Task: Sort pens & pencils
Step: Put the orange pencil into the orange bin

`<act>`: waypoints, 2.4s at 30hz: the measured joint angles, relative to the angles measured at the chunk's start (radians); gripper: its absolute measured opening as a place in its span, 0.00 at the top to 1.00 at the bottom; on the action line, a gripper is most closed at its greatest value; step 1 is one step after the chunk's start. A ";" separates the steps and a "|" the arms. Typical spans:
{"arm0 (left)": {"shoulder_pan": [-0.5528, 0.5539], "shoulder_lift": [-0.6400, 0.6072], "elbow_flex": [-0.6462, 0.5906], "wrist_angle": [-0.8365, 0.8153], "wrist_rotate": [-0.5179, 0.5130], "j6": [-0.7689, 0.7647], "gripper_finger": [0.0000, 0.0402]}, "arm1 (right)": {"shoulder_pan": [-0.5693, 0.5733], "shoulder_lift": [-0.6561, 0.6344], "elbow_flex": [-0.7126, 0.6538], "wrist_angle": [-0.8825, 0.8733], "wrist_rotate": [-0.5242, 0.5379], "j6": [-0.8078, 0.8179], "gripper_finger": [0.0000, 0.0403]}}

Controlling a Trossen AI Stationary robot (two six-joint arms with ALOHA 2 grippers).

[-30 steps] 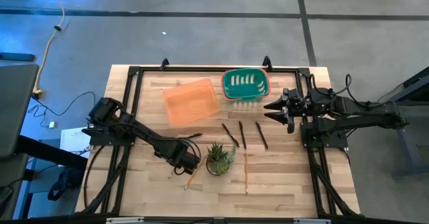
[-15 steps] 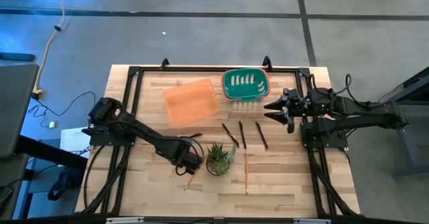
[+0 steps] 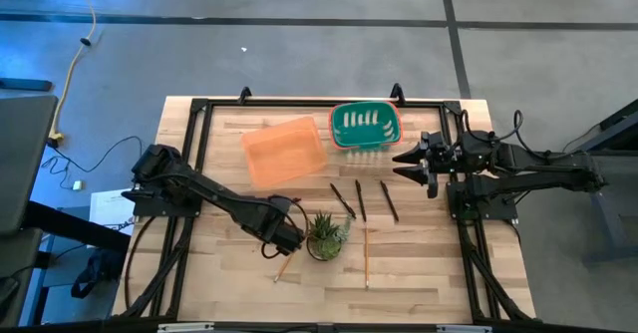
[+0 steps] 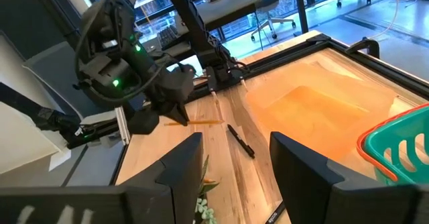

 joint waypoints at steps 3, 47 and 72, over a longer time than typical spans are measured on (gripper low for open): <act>0.021 0.000 0.028 -0.050 -0.022 0.043 1.00 | 0.000 0.000 0.000 0.000 0.000 0.003 0.59; 0.671 0.000 0.160 -0.025 -0.268 1.103 1.00 | 0.000 0.000 0.000 -0.044 -0.011 0.053 0.59; 0.735 0.013 0.034 0.063 -0.142 1.197 1.00 | 0.000 0.000 0.000 -0.044 0.005 0.077 0.59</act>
